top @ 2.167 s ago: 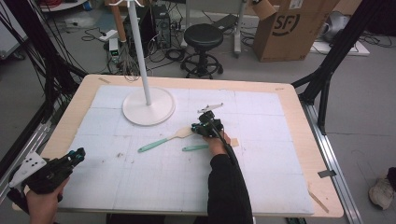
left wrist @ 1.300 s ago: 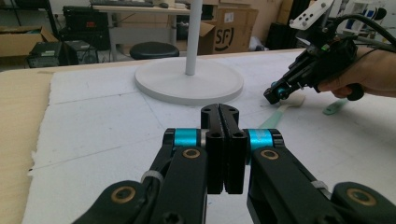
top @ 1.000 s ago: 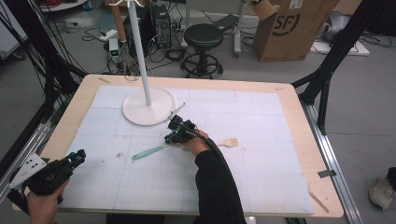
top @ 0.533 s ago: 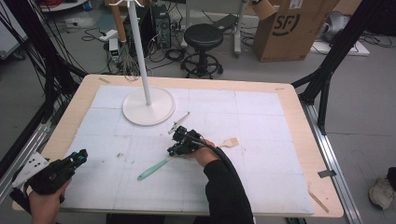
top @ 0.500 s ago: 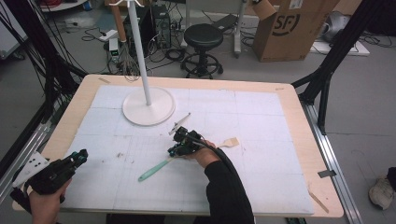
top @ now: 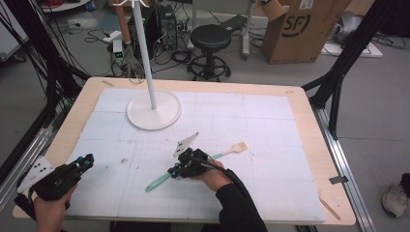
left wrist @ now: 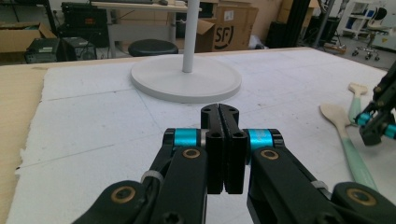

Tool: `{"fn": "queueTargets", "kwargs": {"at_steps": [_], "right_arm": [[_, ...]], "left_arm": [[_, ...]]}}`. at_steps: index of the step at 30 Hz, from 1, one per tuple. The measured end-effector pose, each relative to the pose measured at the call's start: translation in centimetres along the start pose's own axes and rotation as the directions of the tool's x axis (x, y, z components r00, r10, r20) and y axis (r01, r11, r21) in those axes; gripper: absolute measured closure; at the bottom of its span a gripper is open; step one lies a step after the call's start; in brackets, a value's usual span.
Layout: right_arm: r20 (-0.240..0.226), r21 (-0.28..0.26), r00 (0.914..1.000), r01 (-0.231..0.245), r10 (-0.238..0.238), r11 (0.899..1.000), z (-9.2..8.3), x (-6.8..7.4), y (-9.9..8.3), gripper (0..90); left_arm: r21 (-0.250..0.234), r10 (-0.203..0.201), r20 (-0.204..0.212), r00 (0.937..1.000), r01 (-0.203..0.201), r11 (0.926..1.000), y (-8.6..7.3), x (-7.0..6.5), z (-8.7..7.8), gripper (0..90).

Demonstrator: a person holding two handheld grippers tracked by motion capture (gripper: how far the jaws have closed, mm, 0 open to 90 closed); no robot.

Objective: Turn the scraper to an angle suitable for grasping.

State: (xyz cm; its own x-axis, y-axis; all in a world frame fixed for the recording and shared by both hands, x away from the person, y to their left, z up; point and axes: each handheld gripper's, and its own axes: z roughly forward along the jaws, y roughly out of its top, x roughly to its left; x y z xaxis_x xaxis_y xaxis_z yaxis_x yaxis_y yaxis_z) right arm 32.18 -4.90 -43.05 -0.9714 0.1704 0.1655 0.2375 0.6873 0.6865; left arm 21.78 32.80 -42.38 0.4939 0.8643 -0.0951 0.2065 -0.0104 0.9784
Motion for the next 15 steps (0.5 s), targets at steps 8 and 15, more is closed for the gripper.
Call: {"fn": "queueTargets", "kwargs": {"at_steps": [8, 15], "right_arm": [[0.025, 0.002, 0.9996, 0.010, -0.010, 1.000, 1.6, 0.1, 0.4, 89.7], [0.133, -0.011, 0.9912, -0.001, 0.003, 1.000, 2.9, -0.4, 1.8, 89.7]], "left_arm": [[-0.001, -0.001, -0.005, 1.0000, 0.001, 1.0000, -0.1, 0.2, -0.1, 89.1], [0.001, -0.005, -0.007, 1.0000, 0.005, 1.0000, -0.2, 0.2, -0.2, 88.9]]}}
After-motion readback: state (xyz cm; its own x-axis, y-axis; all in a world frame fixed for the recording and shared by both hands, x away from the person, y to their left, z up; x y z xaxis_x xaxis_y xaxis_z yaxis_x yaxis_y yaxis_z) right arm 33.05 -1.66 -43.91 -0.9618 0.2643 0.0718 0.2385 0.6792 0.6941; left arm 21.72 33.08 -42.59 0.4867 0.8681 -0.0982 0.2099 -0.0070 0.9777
